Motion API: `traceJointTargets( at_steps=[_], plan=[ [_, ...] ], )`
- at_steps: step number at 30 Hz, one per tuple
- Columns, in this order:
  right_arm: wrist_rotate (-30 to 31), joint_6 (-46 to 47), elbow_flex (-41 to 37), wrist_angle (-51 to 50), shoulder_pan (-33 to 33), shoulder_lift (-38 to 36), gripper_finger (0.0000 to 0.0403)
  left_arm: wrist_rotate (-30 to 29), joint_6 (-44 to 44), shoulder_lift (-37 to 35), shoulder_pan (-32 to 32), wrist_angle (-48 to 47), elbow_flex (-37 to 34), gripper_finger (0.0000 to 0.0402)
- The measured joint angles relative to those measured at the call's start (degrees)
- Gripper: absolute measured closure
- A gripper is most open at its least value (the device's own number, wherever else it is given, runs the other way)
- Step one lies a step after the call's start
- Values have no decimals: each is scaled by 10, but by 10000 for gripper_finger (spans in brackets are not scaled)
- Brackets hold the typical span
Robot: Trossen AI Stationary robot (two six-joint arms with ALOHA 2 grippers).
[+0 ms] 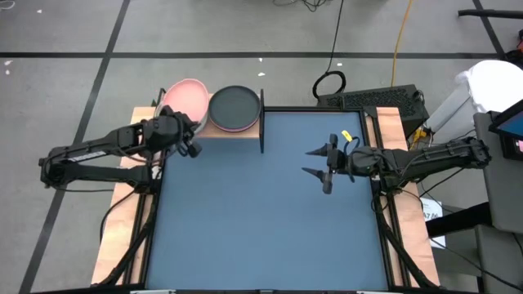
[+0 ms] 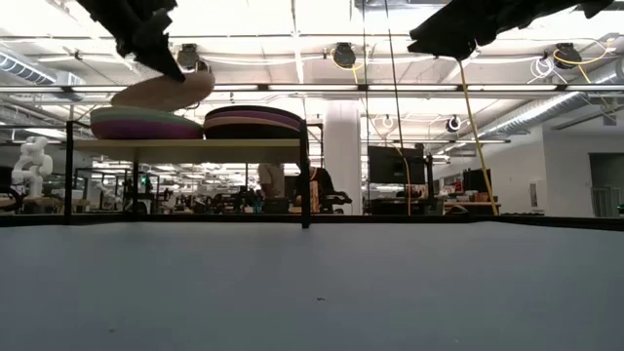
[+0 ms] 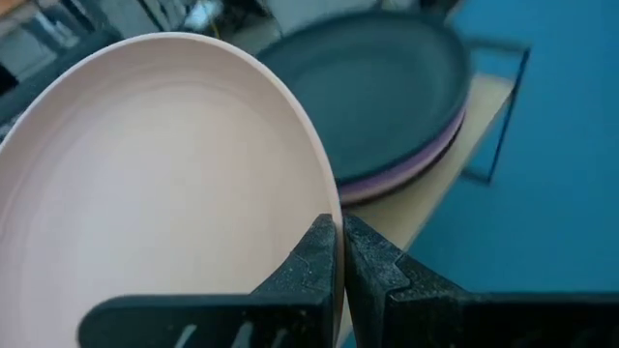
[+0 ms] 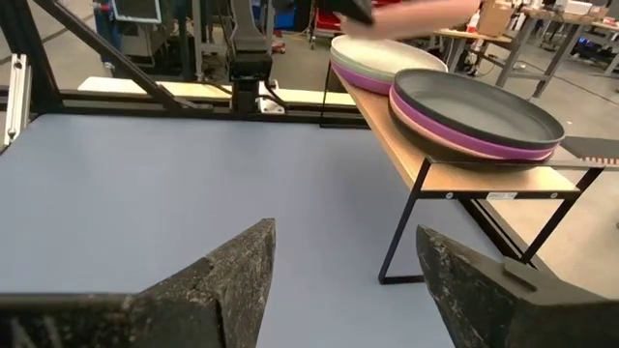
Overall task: Place and stack plates onto a shelf
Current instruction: Stack the light pink plate on the white plate on the shelf
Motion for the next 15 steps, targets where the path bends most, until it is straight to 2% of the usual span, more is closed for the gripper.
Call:
traceJointTargets(
  at_steps=[9, 15],
  plan=[
    [0, -2, 0, 4, 0, 0, 172, 1, 3, 52, 24, -38, 0, 392],
    [0, -2, 0, 4, 0, 0, 172, 0, 3, 62, 24, -68, 0, 387]
  ],
)
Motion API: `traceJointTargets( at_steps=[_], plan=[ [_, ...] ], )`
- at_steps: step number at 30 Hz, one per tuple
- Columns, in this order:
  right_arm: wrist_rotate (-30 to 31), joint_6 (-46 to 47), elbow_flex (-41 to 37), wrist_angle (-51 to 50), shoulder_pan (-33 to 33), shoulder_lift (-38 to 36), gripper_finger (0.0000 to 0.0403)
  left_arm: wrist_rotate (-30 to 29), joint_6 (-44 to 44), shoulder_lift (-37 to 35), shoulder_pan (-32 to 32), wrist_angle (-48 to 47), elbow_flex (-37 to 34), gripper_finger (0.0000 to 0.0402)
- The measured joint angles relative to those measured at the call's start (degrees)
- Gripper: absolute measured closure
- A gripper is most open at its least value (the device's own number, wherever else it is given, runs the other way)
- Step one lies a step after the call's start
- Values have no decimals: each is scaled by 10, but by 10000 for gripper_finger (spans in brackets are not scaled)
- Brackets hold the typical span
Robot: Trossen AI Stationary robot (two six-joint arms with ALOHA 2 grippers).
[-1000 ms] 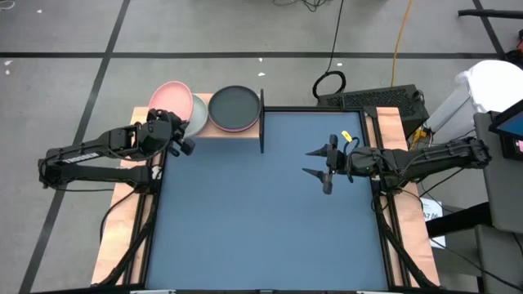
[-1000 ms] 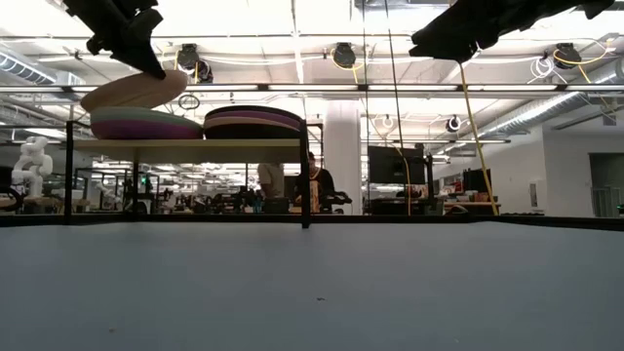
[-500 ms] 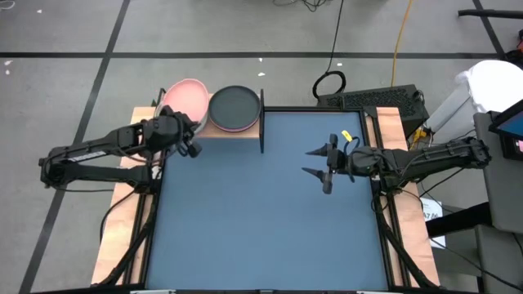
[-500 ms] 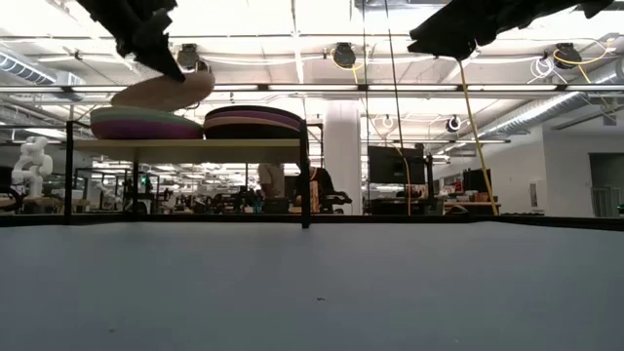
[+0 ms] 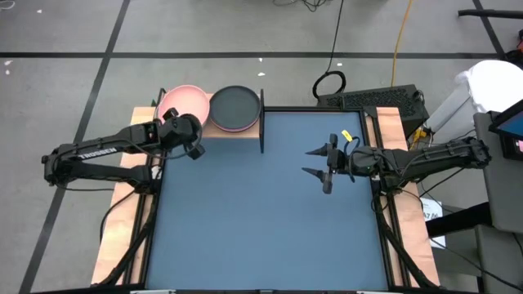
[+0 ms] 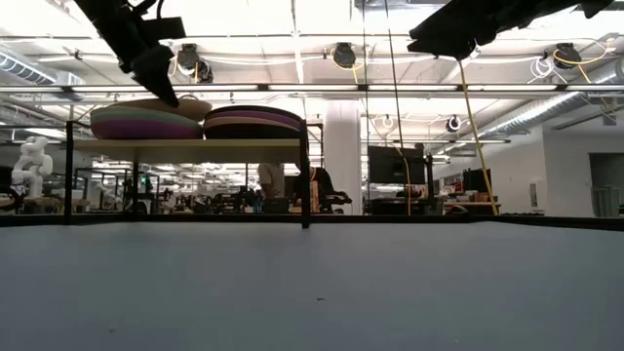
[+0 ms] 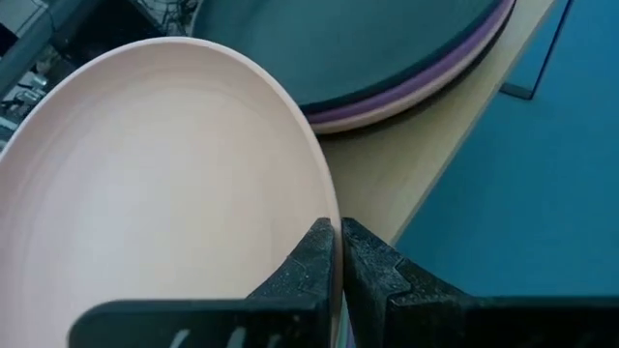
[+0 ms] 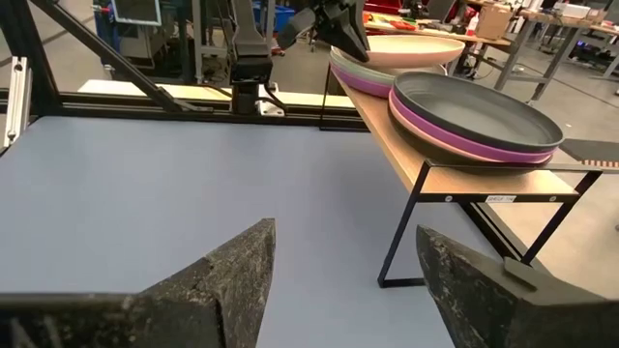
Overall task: Place and stack plates onto a shelf
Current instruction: Stack the light pink plate on the white plate on the shelf
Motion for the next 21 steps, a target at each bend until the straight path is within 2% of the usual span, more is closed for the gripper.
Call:
traceJointTargets(
  at_steps=[6, 11, 17, 21],
  plan=[
    [0, -2, 0, 0, 0, 0, 172, -1, 11, -2, 0, -7, 3, 384],
    [0, -2, 0, 0, 0, 0, 172, 2, 9, 3, 0, -49, 31, 383],
    [0, -2, 0, 0, 0, 0, 172, 49, 4, 3, 7, -72, 38, 388],
    [0, -2, 0, 0, 0, 0, 172, 53, 3, 9, 12, -85, 38, 389]
  ],
)
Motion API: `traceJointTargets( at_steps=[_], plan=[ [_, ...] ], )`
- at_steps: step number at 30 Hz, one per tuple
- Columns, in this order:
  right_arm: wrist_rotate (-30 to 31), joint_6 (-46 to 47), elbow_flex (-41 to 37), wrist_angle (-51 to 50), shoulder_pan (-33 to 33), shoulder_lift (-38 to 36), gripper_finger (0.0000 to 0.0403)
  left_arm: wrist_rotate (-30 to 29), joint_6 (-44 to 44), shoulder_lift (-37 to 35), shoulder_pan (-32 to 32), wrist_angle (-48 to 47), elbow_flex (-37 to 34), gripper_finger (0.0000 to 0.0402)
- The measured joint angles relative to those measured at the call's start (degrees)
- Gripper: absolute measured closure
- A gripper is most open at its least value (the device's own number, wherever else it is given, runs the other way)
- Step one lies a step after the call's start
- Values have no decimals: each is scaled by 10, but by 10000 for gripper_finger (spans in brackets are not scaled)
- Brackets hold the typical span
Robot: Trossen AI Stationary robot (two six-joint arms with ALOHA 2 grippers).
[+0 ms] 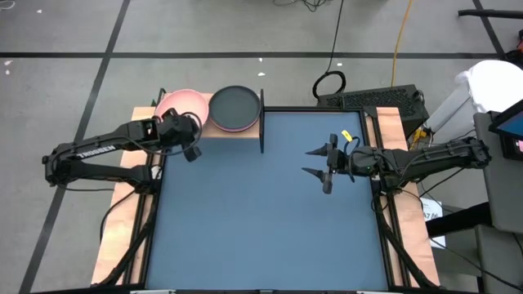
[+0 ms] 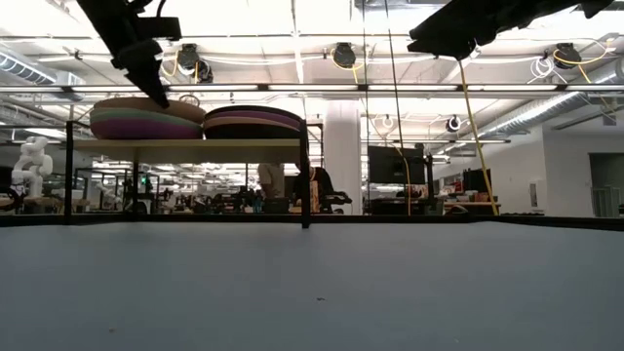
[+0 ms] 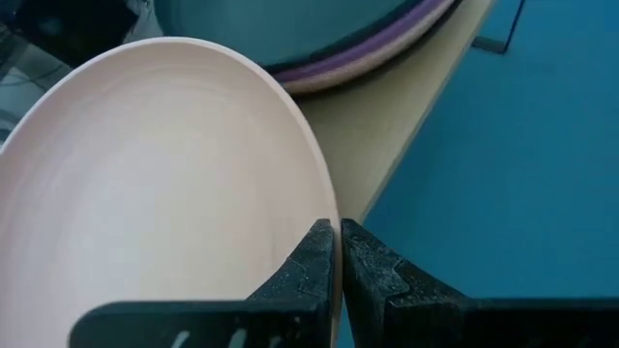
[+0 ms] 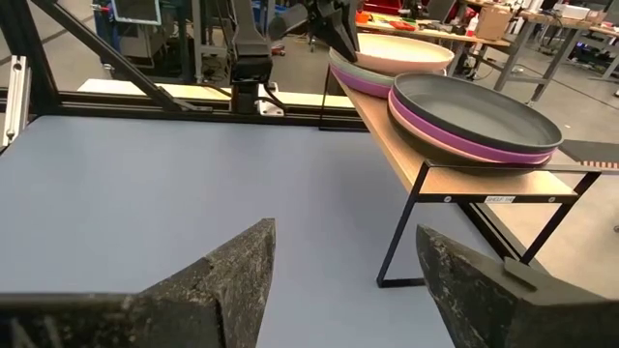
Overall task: Place and stack plates onto a shelf
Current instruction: Stack the light pink plate on the white plate on the shelf, then return to Home Position
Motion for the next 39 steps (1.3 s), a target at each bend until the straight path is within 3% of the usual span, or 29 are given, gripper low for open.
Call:
traceJointTargets(
  at_steps=[16, 28, 34, 39],
  plan=[
    [0, 0, 0, 0, 0, 0, 172, -9, -5, -1, 0, -8, 0, 371],
    [0, 0, 0, 0, 0, 0, 172, -42, -6, -2, 0, 8, 0, 246],
    [0, 0, 0, 0, 0, 0, 172, -28, -7, -10, -2, 40, 0, 236],
    [-17, -2, 0, 0, 0, 0, 172, 27, -12, -34, -18, 80, 0, 236]
  ],
)
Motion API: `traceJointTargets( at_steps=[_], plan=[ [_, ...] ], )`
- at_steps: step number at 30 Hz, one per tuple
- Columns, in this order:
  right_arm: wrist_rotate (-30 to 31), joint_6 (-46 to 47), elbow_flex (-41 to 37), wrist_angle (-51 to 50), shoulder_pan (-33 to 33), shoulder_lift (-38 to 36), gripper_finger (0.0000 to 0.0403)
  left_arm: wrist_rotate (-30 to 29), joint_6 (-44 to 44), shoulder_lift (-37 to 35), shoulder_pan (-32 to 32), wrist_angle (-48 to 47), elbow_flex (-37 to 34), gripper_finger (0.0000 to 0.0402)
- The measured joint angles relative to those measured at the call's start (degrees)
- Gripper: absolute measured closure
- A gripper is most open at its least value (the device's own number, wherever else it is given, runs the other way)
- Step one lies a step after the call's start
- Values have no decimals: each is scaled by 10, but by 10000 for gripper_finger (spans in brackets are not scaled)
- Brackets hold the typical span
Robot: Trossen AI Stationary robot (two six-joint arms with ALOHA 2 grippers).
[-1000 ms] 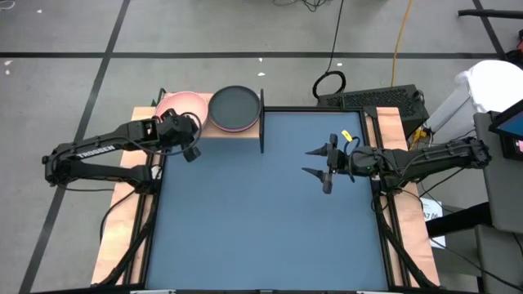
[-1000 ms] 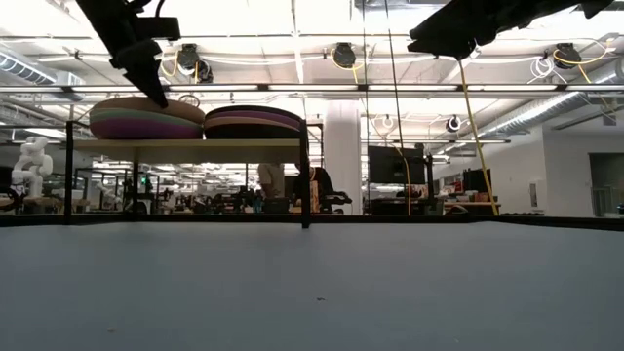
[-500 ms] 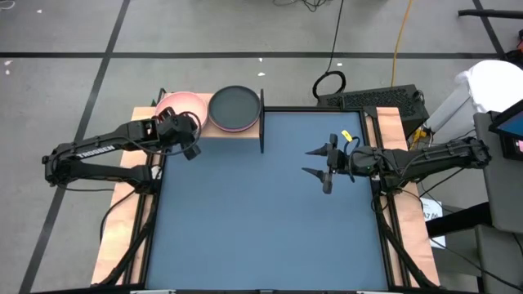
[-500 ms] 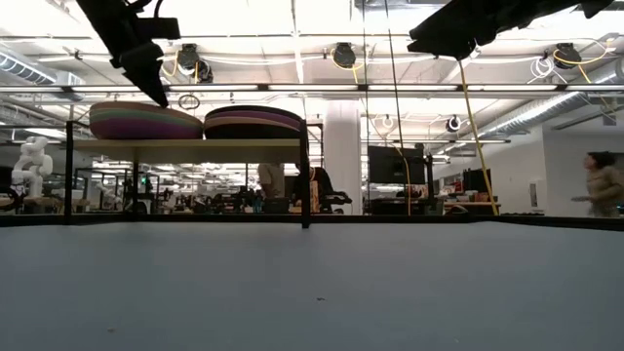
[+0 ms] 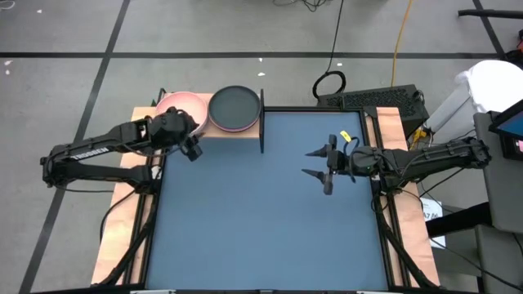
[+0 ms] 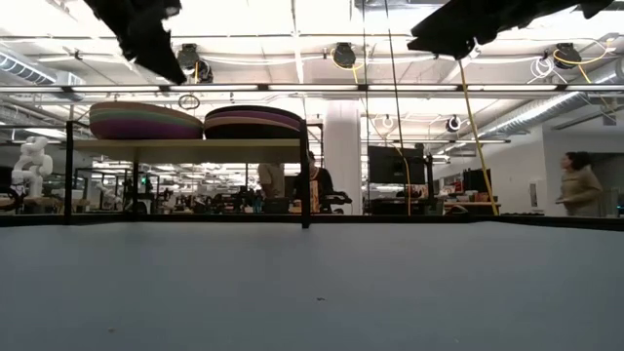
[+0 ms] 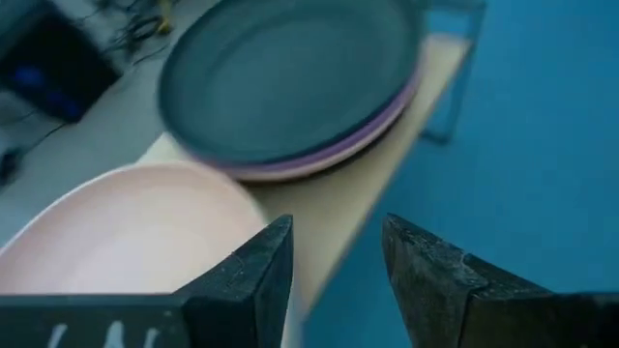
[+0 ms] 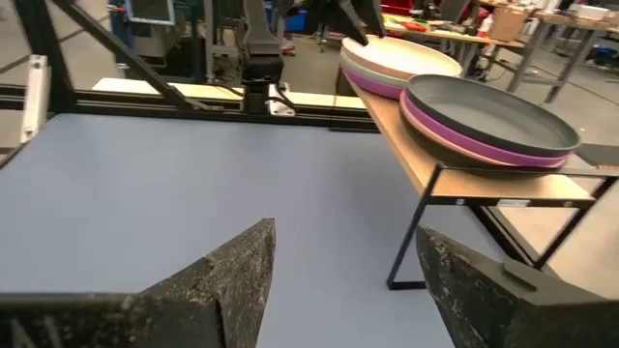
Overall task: Place and stack plates onto a shelf
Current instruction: Return to Home Position
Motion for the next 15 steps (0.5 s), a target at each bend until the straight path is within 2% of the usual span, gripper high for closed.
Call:
traceJointTargets(
  at_steps=[5, 15],
  plan=[
    [-11, -5, 0, 0, 0, 0, 189, 40, -30, -37, -38, 18, 0, 251],
    [-11, -15, 0, 15, 0, 0, 268, 40, -52, -63, -174, 64, 0, 333]
  ],
)
